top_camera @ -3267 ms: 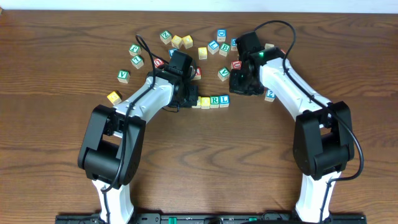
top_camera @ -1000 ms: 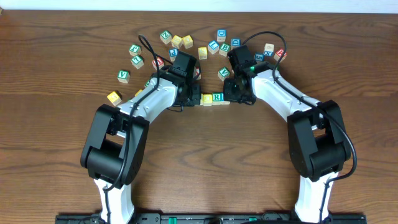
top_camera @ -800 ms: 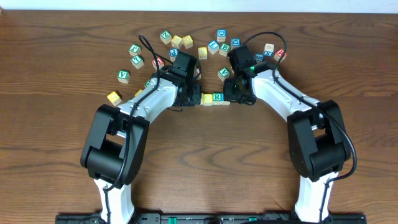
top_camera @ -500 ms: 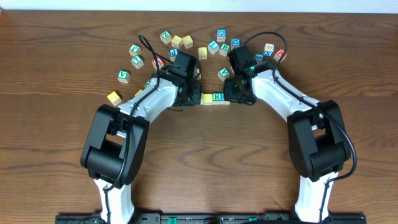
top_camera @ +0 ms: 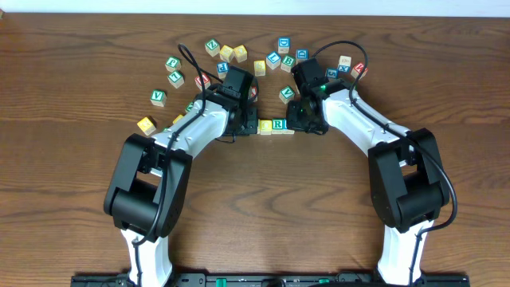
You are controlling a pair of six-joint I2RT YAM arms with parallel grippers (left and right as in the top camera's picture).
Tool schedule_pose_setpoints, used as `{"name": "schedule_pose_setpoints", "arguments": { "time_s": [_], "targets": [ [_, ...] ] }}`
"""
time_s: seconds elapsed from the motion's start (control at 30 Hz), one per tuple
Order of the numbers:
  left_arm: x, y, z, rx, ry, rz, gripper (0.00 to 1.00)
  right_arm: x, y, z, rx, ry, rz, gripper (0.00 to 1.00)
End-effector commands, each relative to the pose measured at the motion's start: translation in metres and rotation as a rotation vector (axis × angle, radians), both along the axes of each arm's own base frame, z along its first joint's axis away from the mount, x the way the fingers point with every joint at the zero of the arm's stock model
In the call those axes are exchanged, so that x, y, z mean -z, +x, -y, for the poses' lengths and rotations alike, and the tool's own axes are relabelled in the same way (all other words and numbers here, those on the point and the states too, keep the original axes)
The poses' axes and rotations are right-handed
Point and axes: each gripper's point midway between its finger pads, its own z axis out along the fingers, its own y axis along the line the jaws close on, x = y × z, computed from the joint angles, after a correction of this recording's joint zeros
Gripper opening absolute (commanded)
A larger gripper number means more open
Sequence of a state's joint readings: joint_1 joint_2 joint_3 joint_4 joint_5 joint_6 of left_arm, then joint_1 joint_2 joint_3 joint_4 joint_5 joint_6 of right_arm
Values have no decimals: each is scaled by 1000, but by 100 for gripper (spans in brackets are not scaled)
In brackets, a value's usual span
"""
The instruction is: Spell out CORL
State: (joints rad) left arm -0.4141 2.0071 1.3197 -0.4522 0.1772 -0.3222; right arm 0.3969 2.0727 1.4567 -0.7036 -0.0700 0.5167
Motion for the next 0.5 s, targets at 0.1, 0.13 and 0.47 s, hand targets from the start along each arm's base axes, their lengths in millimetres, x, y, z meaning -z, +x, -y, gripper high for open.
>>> {"name": "schedule_pose_setpoints", "arguments": {
  "time_s": [0.1,0.13,0.47],
  "targets": [
    [11,-3,-10,-55,58,-19,7,7,-3,10,34,-46,-15,6],
    [11,-3,-11,-55,59,-19,8,7,-3,11,36,-46,-17,6],
    [11,0,-16,-68,88,-4,7,7,2,27,72,-51,-21,5]
  ]
}}
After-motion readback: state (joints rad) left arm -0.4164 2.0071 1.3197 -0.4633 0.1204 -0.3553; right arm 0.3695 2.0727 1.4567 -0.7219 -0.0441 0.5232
